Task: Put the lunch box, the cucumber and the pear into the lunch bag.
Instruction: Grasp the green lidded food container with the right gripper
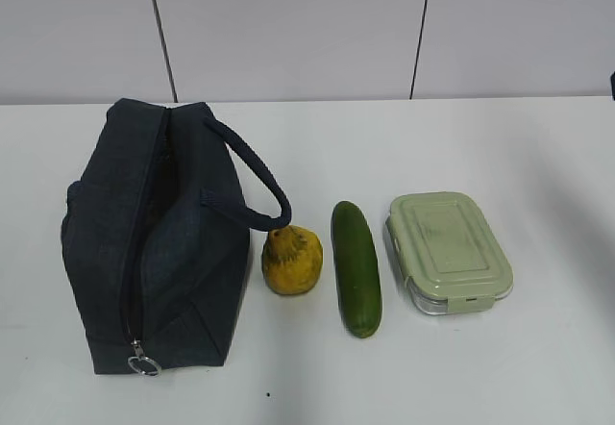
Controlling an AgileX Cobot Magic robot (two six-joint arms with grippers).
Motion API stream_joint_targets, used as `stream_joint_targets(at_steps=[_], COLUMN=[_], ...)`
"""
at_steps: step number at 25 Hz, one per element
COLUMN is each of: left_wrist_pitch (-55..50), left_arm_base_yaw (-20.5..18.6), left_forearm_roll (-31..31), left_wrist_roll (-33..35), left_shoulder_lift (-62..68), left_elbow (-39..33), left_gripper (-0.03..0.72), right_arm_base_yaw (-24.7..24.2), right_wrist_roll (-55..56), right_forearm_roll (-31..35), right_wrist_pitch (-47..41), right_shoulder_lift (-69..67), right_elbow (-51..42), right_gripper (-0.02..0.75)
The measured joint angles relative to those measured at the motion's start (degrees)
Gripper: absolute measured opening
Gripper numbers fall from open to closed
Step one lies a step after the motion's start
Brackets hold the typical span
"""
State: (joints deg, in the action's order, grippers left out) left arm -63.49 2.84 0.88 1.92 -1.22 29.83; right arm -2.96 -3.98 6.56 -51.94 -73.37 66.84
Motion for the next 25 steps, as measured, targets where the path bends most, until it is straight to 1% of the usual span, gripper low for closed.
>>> stream_joint_targets(at_steps=[3, 5, 8, 10, 13, 15, 19, 21, 25], left_wrist_pitch=[0.0, 0.0, 0.0, 0.0, 0.0, 0.0, 0.0, 0.0, 0.0], left_arm_base_yaw=[0.0, 0.0, 0.0, 0.0, 0.0, 0.0, 0.0, 0.0, 0.0], left_forearm_roll=[0.0, 0.0, 0.0, 0.0, 0.0, 0.0, 0.0, 0.0, 0.0], left_wrist_roll=[0.0, 0.0, 0.0, 0.0, 0.0, 0.0, 0.0, 0.0, 0.0], left_shoulder_lift=[0.0, 0.0, 0.0, 0.0, 0.0, 0.0, 0.0, 0.0, 0.0], left_elbow=[0.0, 0.0, 0.0, 0.0, 0.0, 0.0, 0.0, 0.0, 0.0], left_gripper=[0.237, 0.237, 0.237, 0.237, 0.237, 0.237, 0.237, 0.237, 0.237], right_arm_base_yaw=[-1.1, -2.3, -4.4, -6.1, -8.3, -9.1, -9.5, -9.5, -9.5], right_wrist_roll=[-0.3, -2.2, -9.3, -14.9, -21.4, -25.5, -32.3, -33.2, -33.6], right_forearm_roll=[0.6, 2.6, 10.6, 17.4, 25.2, 29.1, 37.8, 39.9, 39.7], right_wrist_pitch=[-1.2, -2.2, -4.2, -7.1, -11.8, -14.9, -16.5, -16.5, -16.5], right_shoulder_lift=[-4.6, -7.6, -12.1, -15.7, -21.0, -24.2, -30.3, -32.5, -34.2], right_elbow=[2.7, 4.2, 6.3, 7.9, 9.2, 9.4, 9.5, 9.5, 9.6], right_gripper=[0.531, 0.489, 0.435, 0.41, 0.396, 0.394, 0.391, 0.387, 0.387])
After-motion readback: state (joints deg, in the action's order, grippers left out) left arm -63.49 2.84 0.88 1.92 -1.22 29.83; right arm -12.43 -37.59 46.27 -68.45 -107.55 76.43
